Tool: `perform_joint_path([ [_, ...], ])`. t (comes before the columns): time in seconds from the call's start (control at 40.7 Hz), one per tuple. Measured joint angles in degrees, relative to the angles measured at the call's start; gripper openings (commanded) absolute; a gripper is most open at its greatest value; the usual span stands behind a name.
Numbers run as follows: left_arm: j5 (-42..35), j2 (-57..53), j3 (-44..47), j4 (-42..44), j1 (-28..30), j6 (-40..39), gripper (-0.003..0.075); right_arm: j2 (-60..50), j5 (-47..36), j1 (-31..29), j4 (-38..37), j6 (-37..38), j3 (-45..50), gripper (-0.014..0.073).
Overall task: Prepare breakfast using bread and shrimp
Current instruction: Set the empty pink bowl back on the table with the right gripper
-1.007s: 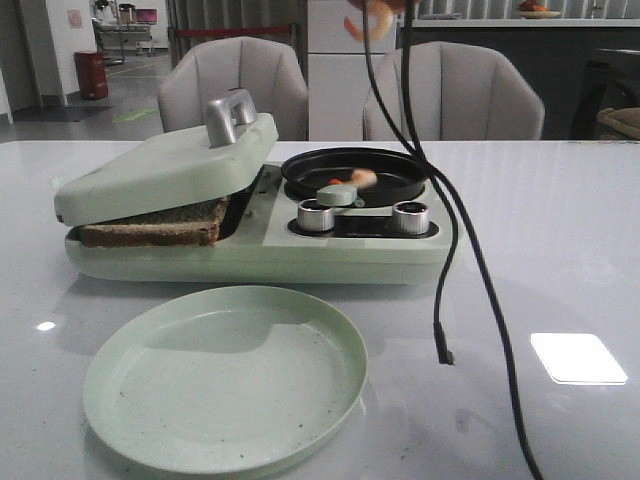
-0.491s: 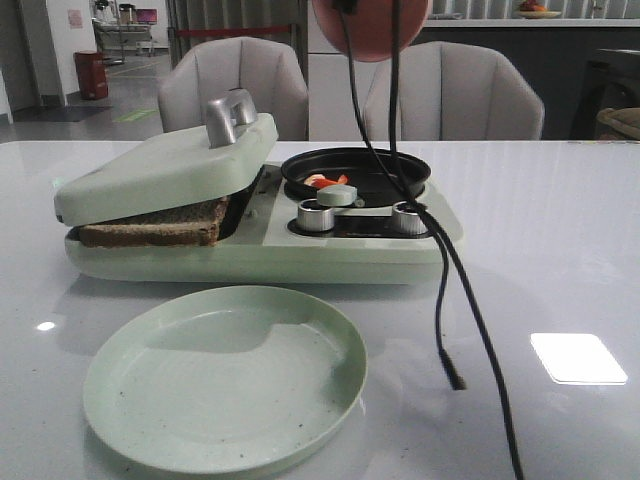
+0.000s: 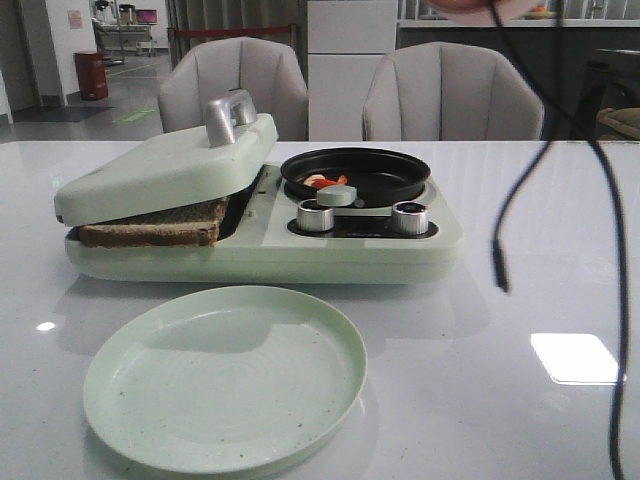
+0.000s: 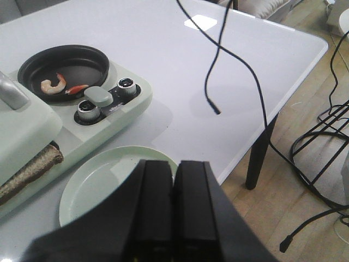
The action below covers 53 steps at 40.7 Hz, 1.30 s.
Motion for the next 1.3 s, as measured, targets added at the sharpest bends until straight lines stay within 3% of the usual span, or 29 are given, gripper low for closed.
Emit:
perform_joint_path([
  [0.27, 0.0, 0.0, 0.0, 0.0, 0.0, 0.0, 0.0100, -9.8, -6.0, -16.8, 25.6, -13.2, 24.0, 0.0046],
  [0.491, 0.0, 0.0, 0.0, 0.0, 0.0, 0.0, 0.0100, -10.1, -13.9, -29.0, 48.2, -28.0, 38.4, 0.0046],
  [0.59, 0.0, 0.0, 0.0, 0.0, 0.0, 0.0, 0.0100, -9.1, -17.6, -32.2, 54.6, -32.4, 43.1, 0.0046],
  [0.835, 0.0, 0.0, 0.0, 0.0, 0.0, 0.0, 0.0100, -3.1, -24.6, -33.7, 57.6, -34.3, 46.2, 0.0057],
  [1.105, 0.0, 0.0, 0.0, 0.0, 0.0, 0.0, 0.0100, -1.9, -26.1, -33.7, 58.5, -34.3, 46.2, 0.0417],
  [1.302, 0.0, 0.0, 0.0, 0.0, 0.0, 0.0, 0.0100, -9.4, -26.4, -32.9, 58.5, -34.3, 46.2, 0.0430],
])
